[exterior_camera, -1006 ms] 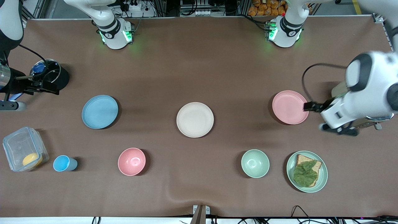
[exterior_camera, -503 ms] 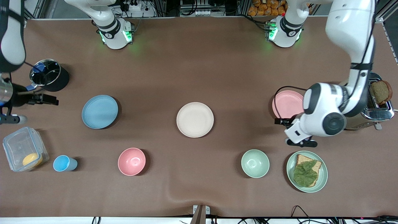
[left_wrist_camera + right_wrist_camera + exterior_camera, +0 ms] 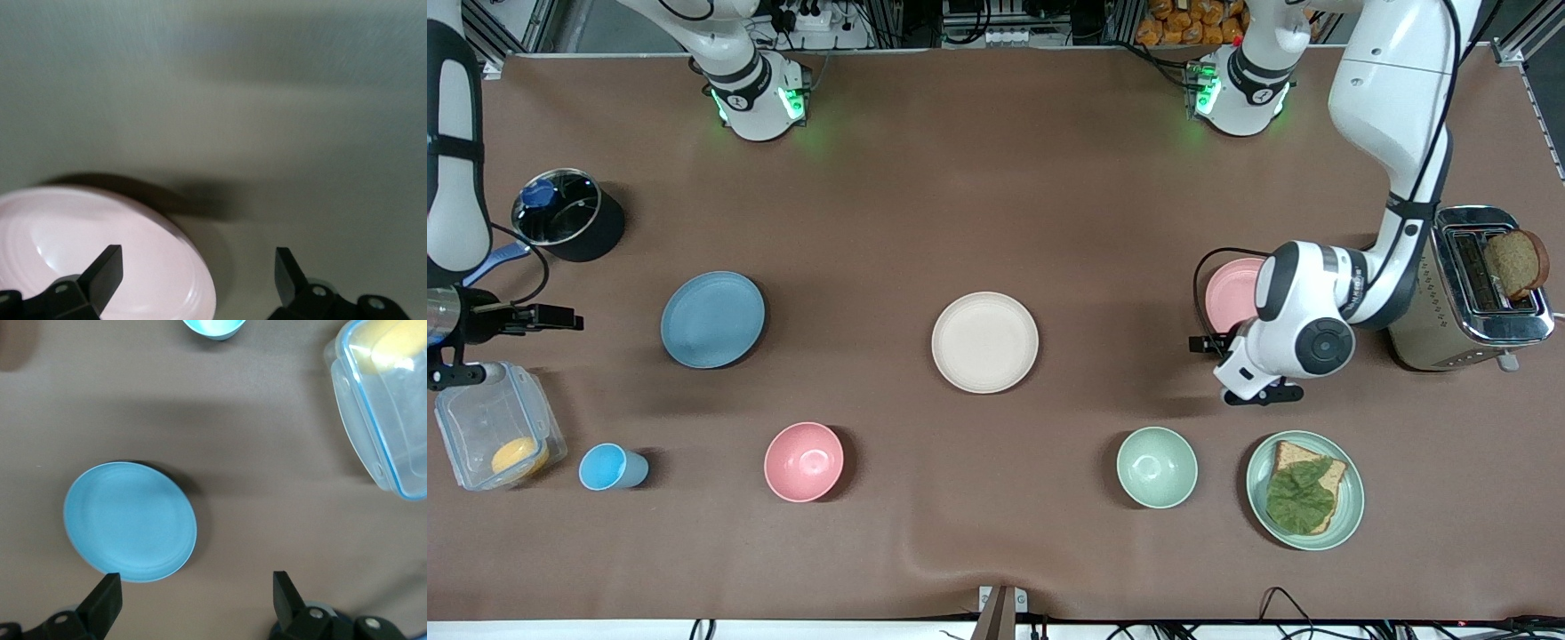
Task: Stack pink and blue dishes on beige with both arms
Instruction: 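Grasp the pink plate with the left gripper while the right gripper grasps the blue plate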
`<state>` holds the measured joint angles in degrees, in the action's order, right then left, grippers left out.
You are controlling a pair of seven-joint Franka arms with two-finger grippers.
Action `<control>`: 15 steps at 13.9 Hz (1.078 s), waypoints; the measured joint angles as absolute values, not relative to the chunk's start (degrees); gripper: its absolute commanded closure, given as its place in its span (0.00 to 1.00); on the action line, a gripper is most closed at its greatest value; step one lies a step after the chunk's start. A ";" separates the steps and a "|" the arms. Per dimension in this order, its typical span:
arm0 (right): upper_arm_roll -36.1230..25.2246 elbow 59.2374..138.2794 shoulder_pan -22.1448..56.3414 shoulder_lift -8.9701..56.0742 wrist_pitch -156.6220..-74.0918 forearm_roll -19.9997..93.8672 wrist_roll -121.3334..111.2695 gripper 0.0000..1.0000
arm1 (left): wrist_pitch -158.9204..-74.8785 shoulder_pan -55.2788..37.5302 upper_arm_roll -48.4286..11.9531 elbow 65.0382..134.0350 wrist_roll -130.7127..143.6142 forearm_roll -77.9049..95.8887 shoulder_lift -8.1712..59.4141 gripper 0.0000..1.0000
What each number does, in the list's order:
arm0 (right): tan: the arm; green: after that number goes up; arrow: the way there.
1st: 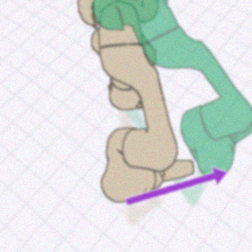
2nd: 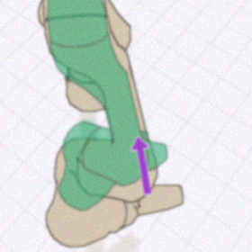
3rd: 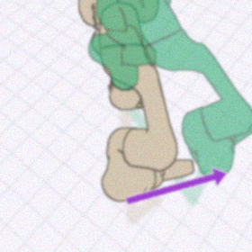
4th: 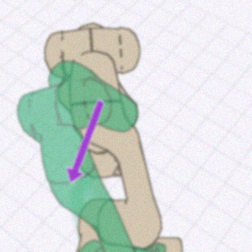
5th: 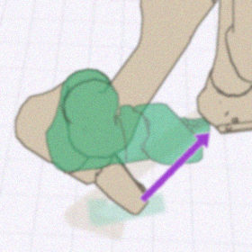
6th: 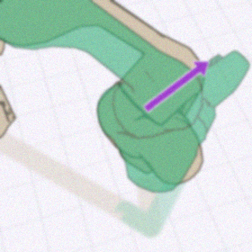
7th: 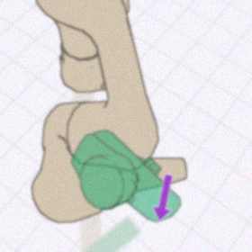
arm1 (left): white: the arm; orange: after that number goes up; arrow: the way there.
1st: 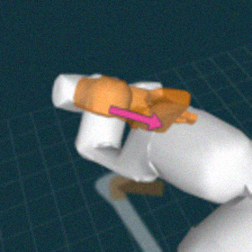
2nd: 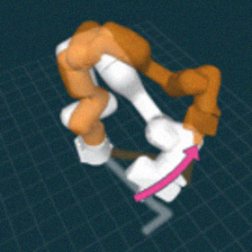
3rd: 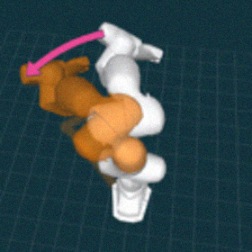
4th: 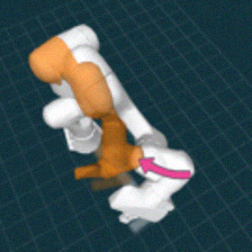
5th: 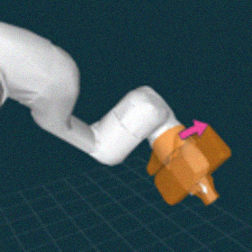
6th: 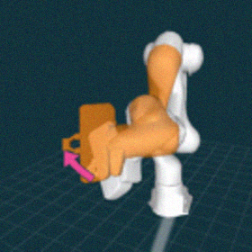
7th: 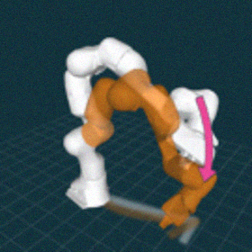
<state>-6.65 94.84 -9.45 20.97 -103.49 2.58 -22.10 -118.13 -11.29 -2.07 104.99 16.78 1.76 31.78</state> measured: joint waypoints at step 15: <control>-6.37 105.05 -14.16 32.74 -114.31 16.91 -44.49 0.00 | -130.02 -12.35 -1.96 118.35 25.89 -0.93 27.59 1.00</control>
<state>-6.37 105.05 -14.16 32.74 -114.31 16.91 -44.49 -130.02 -12.35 -1.96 118.35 25.89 -0.93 27.59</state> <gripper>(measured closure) 0.000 0.595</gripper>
